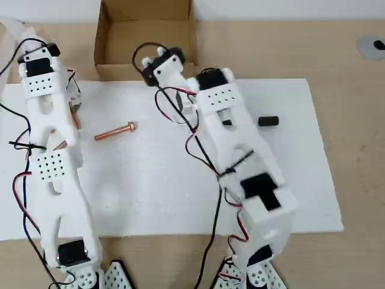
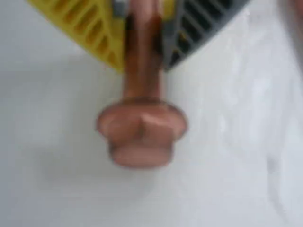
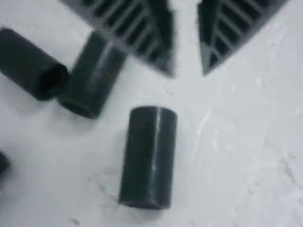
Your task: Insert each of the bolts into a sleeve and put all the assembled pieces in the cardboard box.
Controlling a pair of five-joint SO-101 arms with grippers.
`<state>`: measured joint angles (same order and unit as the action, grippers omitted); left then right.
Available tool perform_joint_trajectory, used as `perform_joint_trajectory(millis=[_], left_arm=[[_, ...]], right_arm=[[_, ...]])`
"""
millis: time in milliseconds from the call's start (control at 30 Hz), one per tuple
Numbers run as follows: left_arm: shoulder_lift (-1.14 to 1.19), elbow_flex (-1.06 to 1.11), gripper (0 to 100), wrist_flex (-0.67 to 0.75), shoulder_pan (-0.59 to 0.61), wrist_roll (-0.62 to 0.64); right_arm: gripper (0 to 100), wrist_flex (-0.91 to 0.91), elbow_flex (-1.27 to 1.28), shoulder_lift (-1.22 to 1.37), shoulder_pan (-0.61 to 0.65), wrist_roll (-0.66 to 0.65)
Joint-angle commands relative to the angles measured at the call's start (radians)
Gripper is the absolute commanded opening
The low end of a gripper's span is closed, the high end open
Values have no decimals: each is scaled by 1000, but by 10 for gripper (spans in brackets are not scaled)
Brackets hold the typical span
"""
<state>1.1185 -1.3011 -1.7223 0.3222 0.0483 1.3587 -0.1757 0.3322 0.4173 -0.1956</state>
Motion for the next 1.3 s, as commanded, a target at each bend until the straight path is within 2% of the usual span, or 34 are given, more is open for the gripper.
perform_joint_trajectory(millis=[0, 133, 367, 733, 1000, 1267], left_arm=[[-147, -2, 2, -32, -14, -18], [-269, 78, 2, -32, -14, -44], [-509, 267, 6, -32, -32, -68], [-788, 477, 7, -32, -34, -68], [-941, 519, 7, -31, -37, -68], [-952, 519, 7, -31, -37, -68]], right_arm=[[144, -2, -128, 54, -18, 44], [144, 31, -260, 130, -87, 97], [147, 146, -447, 272, -58, -6], [148, 239, -684, 493, -41, -75], [148, 324, -822, 567, -31, -75], [148, 427, -987, 568, -22, -72]])
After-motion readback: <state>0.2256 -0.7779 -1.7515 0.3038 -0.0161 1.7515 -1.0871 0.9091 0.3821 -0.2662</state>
